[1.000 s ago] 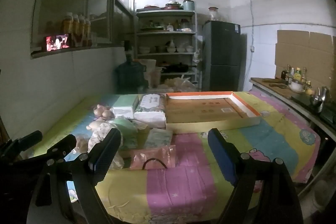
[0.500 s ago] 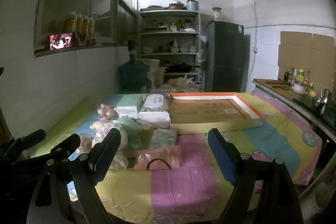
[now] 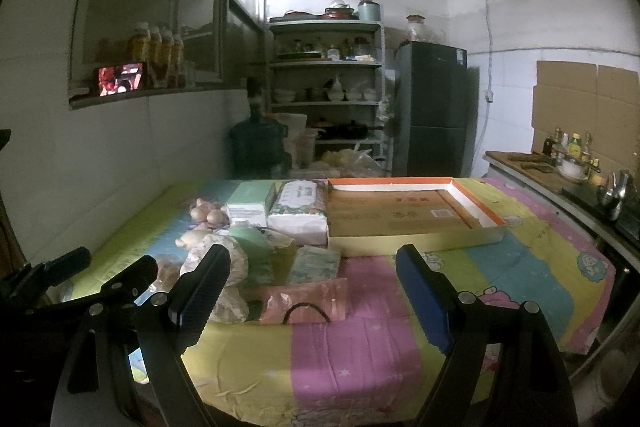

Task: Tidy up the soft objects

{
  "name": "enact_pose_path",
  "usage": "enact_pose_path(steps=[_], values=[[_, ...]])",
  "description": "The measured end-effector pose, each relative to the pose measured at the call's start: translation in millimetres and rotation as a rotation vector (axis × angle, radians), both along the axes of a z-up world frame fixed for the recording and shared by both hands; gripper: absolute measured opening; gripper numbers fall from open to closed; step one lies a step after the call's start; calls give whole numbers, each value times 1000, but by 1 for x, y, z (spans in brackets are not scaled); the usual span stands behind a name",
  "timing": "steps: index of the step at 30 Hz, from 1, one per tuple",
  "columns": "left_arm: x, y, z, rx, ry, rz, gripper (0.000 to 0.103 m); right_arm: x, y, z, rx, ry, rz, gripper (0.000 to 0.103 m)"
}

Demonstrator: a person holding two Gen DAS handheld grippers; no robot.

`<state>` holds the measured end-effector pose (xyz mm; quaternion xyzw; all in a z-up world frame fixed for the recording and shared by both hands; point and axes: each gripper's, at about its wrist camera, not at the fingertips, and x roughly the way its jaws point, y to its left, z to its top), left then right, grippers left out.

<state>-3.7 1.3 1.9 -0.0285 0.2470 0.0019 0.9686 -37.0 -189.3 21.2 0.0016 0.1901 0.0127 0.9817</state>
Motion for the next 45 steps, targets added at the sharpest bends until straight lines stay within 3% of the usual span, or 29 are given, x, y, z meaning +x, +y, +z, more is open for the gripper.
enact_pose_path(steps=[45], values=[[-1, 0, -1, -5, 0, 2, 82, -3, 9, -1, 13, 5, 14, 86]])
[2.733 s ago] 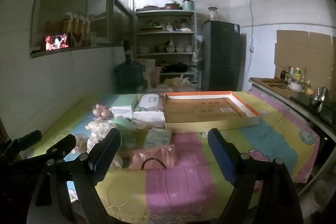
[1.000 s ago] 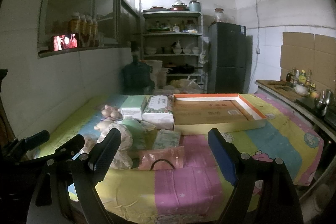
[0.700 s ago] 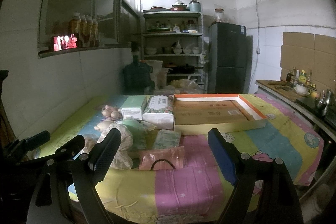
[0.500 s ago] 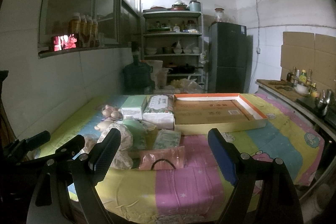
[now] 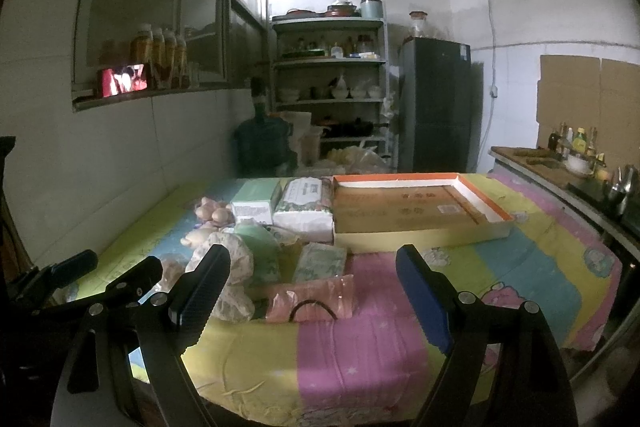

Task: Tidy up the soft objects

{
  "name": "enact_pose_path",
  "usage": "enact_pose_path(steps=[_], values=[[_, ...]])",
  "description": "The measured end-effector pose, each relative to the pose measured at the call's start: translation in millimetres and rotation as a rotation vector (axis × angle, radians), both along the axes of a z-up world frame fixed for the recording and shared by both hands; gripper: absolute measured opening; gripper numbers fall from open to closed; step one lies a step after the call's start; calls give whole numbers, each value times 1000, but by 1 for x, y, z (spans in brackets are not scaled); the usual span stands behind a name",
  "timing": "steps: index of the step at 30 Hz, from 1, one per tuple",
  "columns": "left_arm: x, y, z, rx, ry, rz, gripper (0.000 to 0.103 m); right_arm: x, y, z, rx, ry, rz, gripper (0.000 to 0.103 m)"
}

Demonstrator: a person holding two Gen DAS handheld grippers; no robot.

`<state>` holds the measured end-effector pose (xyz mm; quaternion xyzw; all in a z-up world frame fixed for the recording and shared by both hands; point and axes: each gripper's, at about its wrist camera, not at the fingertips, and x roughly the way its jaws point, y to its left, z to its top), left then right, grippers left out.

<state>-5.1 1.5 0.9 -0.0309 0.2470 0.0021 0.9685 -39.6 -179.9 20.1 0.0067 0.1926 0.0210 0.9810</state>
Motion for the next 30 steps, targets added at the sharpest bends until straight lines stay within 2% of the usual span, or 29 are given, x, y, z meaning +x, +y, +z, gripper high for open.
enact_pose_path(steps=[4, 11, 15, 20, 28, 29, 30], values=[[0, 4, -6, -2, -2, 8, 82, -1, 1, -4, 15, 13, 18, 86], [6, 26, -26, -28, 14, 4, 82, 16, 8, -23, 50, 86, 103, 86], [15, 44, -35, -63, 28, 16, 82, 35, 11, -36, 65, 120, 177, 86], [23, 62, -47, -76, 36, 50, 82, 67, 31, -51, 31, 161, 272, 86], [40, 80, -59, -94, 51, 34, 82, 113, 45, -71, 20, 231, 301, 86], [42, 80, -60, -98, 55, 30, 82, 116, 46, -73, 13, 232, 305, 85], [45, 81, -61, -101, 60, 23, 82, 118, 48, -73, 4, 233, 311, 78]])
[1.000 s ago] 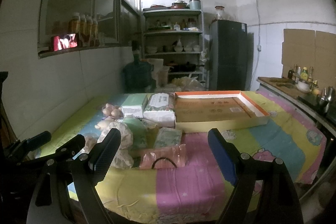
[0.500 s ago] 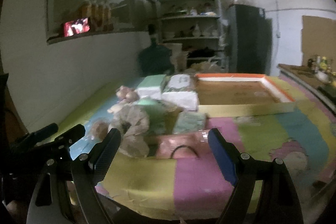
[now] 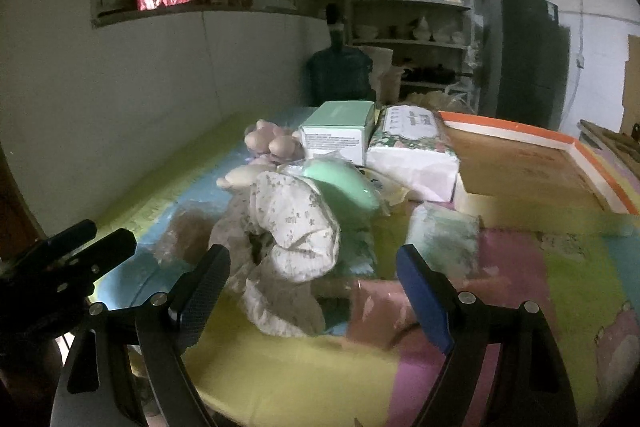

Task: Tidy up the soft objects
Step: 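Grasp the clear plastic bag with left gripper while right gripper grasps white floral fabric ring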

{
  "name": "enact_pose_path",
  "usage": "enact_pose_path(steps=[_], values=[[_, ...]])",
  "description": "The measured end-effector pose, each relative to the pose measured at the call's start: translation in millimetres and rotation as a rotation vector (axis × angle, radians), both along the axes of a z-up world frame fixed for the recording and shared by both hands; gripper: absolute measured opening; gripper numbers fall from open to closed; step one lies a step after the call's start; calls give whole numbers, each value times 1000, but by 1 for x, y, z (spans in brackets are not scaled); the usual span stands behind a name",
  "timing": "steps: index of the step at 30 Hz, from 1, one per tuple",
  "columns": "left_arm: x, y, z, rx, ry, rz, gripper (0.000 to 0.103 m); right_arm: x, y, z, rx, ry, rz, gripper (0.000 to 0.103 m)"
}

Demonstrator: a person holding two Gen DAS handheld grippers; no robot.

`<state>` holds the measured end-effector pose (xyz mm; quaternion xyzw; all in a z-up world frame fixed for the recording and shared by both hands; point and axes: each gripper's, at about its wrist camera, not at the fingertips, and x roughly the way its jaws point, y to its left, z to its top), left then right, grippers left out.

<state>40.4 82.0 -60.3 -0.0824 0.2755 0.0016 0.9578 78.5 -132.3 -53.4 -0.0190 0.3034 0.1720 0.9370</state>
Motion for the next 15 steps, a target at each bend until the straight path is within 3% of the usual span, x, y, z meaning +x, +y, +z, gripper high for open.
enact_pose_path(steps=[1, 3, 6, 9, 13, 15], values=[[4, 0, -1, -3, 7, -9, 82, 1, 1, -1, -6, -1, 3, 69], [12, -1, -4, -3, 18, -25, 82, 1, 1, -1, -7, 2, -2, 28], [23, -3, -9, 3, 28, -44, 82, 0, -5, 2, 29, 4, 13, 16], [38, -5, -16, 9, 51, -49, 82, -7, -10, 10, 60, -17, 22, 15], [52, -4, -24, -43, 78, -64, 82, -15, -23, 21, 104, -41, 20, 14], [56, -3, -26, -62, 88, -73, 75, -19, -29, 26, 111, -48, 19, 13]])
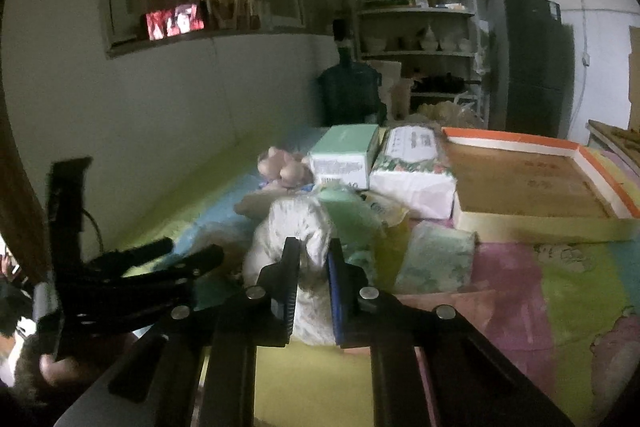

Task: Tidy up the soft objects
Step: 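Grasp the clear plastic bag with left gripper while right gripper grasps white floral fabric ring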

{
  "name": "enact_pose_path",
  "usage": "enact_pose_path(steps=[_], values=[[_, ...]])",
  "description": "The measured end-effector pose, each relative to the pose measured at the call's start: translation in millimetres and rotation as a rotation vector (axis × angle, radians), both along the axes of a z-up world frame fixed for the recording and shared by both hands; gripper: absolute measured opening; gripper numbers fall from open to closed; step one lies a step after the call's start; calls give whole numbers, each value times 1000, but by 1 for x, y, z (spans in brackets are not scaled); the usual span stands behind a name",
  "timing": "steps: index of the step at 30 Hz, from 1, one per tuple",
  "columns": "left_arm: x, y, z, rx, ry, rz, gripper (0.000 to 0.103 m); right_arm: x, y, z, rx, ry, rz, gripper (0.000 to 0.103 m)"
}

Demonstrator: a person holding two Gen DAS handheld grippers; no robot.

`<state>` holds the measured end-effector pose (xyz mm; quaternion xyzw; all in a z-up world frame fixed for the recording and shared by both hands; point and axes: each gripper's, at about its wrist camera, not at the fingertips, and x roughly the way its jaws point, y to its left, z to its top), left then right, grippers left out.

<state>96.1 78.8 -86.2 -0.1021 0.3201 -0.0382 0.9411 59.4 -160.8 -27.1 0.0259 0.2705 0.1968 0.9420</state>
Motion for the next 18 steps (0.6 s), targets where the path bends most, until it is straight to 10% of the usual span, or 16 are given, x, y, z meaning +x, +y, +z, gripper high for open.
enact_pose_path(steps=[8, 12, 16, 18], values=[[4, -18, -11, 37, 26, -65, 38, -2, -2, -4, 22, 19, 49, 14], [3, -14, -12, 12, 16, -67, 36, 0, -4, -16, 32, 40, 65, 74], [3, -9, -11, -6, 12, -54, 35, 4, -2, -22, 11, 52, 62, 71], [1, -6, -10, -10, 5, -47, 35, 6, 1, -25, -22, 58, 48, 44]])
